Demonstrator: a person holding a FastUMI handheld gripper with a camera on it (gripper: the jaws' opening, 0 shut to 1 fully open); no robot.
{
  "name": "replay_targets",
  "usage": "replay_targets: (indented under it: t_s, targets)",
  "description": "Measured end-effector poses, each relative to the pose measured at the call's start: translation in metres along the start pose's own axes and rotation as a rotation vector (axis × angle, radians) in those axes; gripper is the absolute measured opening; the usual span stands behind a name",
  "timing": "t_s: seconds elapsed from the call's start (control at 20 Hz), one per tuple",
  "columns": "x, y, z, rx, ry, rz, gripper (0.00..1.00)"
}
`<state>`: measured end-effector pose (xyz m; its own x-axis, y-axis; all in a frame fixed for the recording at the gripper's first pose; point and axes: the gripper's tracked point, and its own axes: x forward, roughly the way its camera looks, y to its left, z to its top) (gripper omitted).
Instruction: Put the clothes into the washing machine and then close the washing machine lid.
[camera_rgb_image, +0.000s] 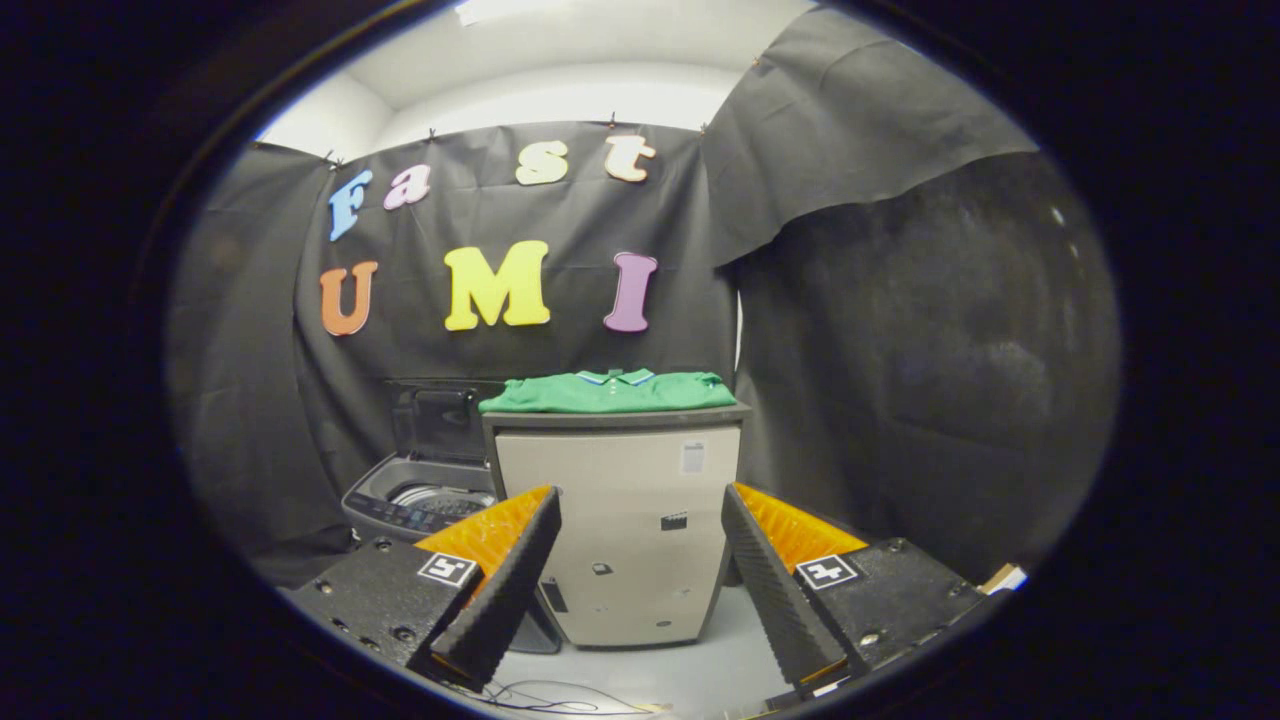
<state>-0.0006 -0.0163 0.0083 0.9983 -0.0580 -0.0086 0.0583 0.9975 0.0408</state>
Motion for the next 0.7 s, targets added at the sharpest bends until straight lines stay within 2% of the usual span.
replay_targets:
  t_s: [0.4,0.7]
  targets:
    - [0.034,-0.001,0.062,0.018,0.035,-0.049,1.00]
    - [0.107,-0.005,0.121,0.005,0.060,-0.037,1.00]
